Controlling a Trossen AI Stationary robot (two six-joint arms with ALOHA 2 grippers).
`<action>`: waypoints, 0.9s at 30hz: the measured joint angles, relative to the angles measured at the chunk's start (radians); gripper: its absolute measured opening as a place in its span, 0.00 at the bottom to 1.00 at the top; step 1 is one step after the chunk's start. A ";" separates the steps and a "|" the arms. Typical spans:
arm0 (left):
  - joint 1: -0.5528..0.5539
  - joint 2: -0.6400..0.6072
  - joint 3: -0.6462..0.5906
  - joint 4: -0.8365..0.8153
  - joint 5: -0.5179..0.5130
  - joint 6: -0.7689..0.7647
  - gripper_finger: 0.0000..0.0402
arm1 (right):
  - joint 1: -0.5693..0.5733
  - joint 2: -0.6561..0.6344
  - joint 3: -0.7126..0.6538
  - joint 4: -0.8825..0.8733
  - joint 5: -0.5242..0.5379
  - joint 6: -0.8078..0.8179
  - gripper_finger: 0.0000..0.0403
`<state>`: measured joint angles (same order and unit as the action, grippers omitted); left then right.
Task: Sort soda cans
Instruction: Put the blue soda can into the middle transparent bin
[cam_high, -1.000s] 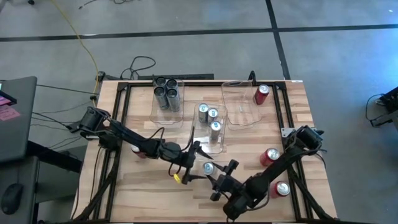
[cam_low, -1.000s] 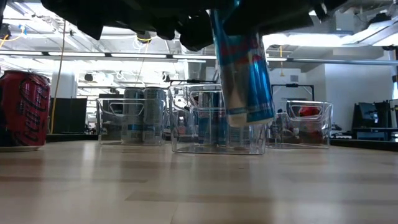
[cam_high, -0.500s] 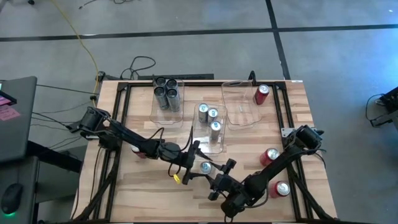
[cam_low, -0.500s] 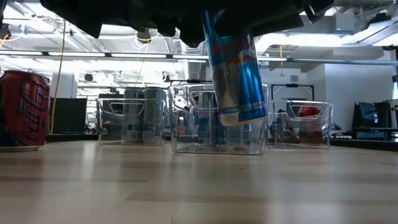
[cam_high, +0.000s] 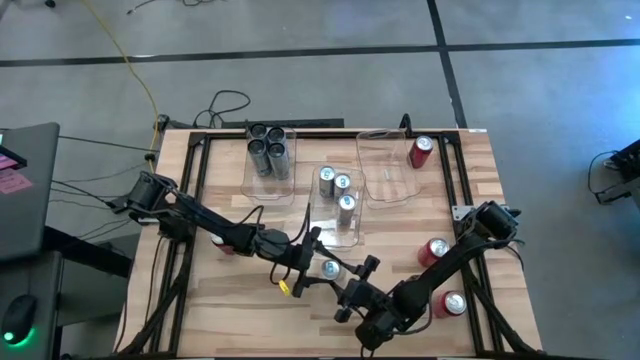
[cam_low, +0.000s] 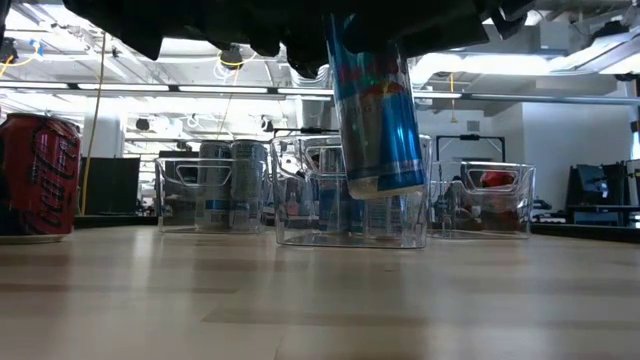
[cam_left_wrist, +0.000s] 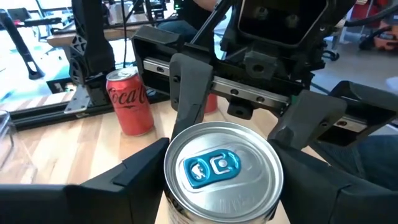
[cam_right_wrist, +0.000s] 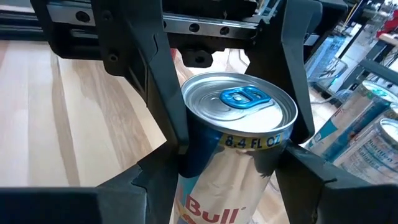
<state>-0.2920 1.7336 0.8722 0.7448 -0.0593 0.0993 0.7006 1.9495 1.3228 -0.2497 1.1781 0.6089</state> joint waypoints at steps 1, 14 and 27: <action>0.000 -0.002 0.000 -0.001 0.000 -0.006 0.64 | 0.000 0.000 0.000 0.000 -0.003 0.013 0.58; 0.042 -0.196 0.072 -0.352 -0.045 0.009 0.63 | 0.046 -0.022 0.004 0.028 0.006 0.047 0.58; 0.089 -0.218 0.202 -0.499 -0.101 0.057 0.59 | 0.076 -0.047 -0.001 -0.020 -0.014 0.070 0.58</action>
<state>-0.2026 1.5154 1.0740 0.2456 -0.1604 0.1562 0.7765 1.9024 1.3216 -0.2698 1.1636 0.6788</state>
